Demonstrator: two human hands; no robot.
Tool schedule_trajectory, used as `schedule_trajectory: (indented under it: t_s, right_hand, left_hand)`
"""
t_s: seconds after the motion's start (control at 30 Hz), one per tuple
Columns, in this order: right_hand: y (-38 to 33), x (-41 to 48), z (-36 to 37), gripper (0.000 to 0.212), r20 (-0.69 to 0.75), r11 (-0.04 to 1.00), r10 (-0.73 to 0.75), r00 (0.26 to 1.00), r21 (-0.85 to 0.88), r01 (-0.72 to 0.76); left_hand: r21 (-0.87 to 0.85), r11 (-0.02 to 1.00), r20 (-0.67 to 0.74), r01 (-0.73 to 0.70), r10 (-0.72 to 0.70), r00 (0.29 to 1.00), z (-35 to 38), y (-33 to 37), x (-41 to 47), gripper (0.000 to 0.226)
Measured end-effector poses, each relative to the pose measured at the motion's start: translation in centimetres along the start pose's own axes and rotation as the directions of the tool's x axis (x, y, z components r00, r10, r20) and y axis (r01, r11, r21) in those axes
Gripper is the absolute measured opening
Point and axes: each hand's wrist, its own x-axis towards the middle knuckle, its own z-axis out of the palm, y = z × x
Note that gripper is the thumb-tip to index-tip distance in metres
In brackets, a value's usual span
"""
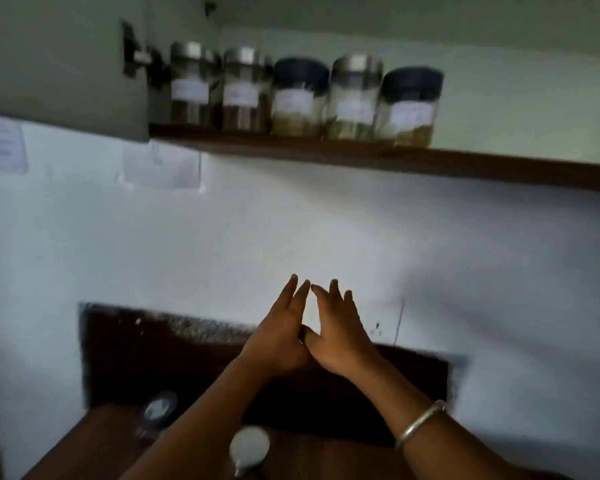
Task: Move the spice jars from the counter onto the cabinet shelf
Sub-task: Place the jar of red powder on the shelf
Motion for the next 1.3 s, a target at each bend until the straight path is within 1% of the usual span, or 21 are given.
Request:
schedule_trajectory:
  t_s: [0.1, 0.17, 0.23, 0.33, 0.43, 0.5, 0.6, 0.63, 0.67, 0.77, 0.9, 0.97, 1.07, 1.1, 1.17, 1.23, 1.3]
  right_hand:
    - [-0.4, -3.3, 7.1, 0.067, 0.152, 1.000, -0.012, 0.988, 0.029, 0.008]
    - [-0.7, -5.5, 10.9, 0.065, 0.239, 0.996, 0.007, 0.971, 0.082, -0.027]
    - [-1.1, -7.5, 14.7, 0.061, 0.302, 0.994, 0.018, 0.953, 0.095, -0.049]
    - [-1.4, -10.2, 19.3, 0.058, 0.374, 0.996, 0.007, 0.928, 0.078, -0.040]
    - [-2.0, -13.1, 22.3, 0.058, 0.487, 0.992, -0.027, 0.873, 0.122, -0.038]
    - [-2.3, -14.7, 23.2, 0.058, 0.534, 0.988, -0.040, 0.844, 0.146, -0.045]
    - [-2.6, -16.8, 24.5, 0.068, 0.615, 0.980, -0.029, 0.788, 0.172, -0.098]
    - [-2.6, -17.4, 24.9, 0.072, 0.625, 0.978, -0.026, 0.780, 0.178, -0.110]
    - [-2.6, -17.9, 25.2, 0.076, 0.624, 0.975, -0.023, 0.781, 0.186, -0.120]
    - [-2.5, -19.5, 26.1, 0.091, 0.606, 0.950, 0.012, 0.795, 0.242, -0.199]
    - [-1.3, -21.4, 27.2, 0.102, 0.586, 0.916, 0.030, 0.810, 0.308, -0.257]
    - [-1.1, -21.8, 27.5, 0.105, 0.563, 0.906, 0.060, 0.825, 0.316, -0.281]
    - [-1.0, -21.8, 27.4, 0.103, 0.529, 0.867, 0.113, 0.841, 0.361, -0.343]
    - [-0.8, -21.8, 27.2, 0.102, 0.505, 0.851, 0.118, 0.855, 0.393, -0.349]
    - [-0.6, -21.7, 26.3, 0.102, 0.450, 0.810, 0.154, 0.879, 0.452, -0.374]
    - [-0.9, -21.4, 24.7, 0.097, 0.397, 0.721, 0.232, 0.888, 0.543, -0.432]
    - [-1.4, -21.0, 23.2, 0.084, 0.356, 0.619, 0.289, 0.889, 0.638, -0.457]
  left_hand:
    - [0.027, 0.989, 0.132, 0.146, -0.148, 0.980, 2.1, -3.9, -6.6, 0.087]
    - [0.021, 0.963, 0.172, 0.268, -0.268, 0.948, 2.9, -5.7, -10.6, 0.086]
    - [0.018, 0.937, 0.203, 0.349, -0.345, 0.916, 3.4, -7.2, -14.4, 0.082]
    - [0.023, 0.918, 0.267, 0.395, -0.386, 0.883, 4.0, -8.4, -19.0, 0.079]
    - [-0.001, 0.883, 0.338, 0.469, -0.441, 0.831, 4.8, -9.4, -23.0, 0.079]
    - [0.003, 0.856, 0.402, 0.517, -0.475, 0.783, 5.5, -10.4, -25.2, 0.085]
    - [0.028, 0.817, 0.519, 0.577, -0.505, 0.690, 6.2, -11.3, -28.1, 0.103]
    - [0.036, 0.809, 0.548, 0.587, -0.507, 0.665, 6.4, -11.5, -28.9, 0.106]
    - [0.037, 0.810, 0.563, 0.585, -0.500, 0.658, 6.7, -11.5, -29.5, 0.107]
    - [0.011, 0.819, 0.586, 0.574, -0.470, 0.660, 7.3, -11.8, -31.2, 0.106]
    - [0.002, 0.838, 0.580, 0.546, -0.446, 0.682, 7.4, -12.7, -31.8, 0.102]
    - [-0.023, 0.850, 0.581, 0.526, -0.416, 0.699, 7.3, -13.0, -31.7, 0.100]
    - [-0.121, 0.842, 0.571, 0.525, -0.374, 0.731, 7.2, -13.2, -31.6, 0.097]
    - [-0.173, 0.822, 0.564, 0.542, -0.369, 0.739, 7.2, -13.3, -31.5, 0.097]
    - [-0.325, 0.740, 0.542, 0.589, -0.364, 0.757, 6.9, -13.6, -31.3, 0.097]
    - [-0.465, 0.663, 0.511, 0.587, -0.341, 0.789, 6.4, -13.0, -31.0, 0.090]
    - [-0.575, 0.607, 0.468, 0.548, -0.306, 0.829, 6.0, -11.7, -30.4, 0.078]
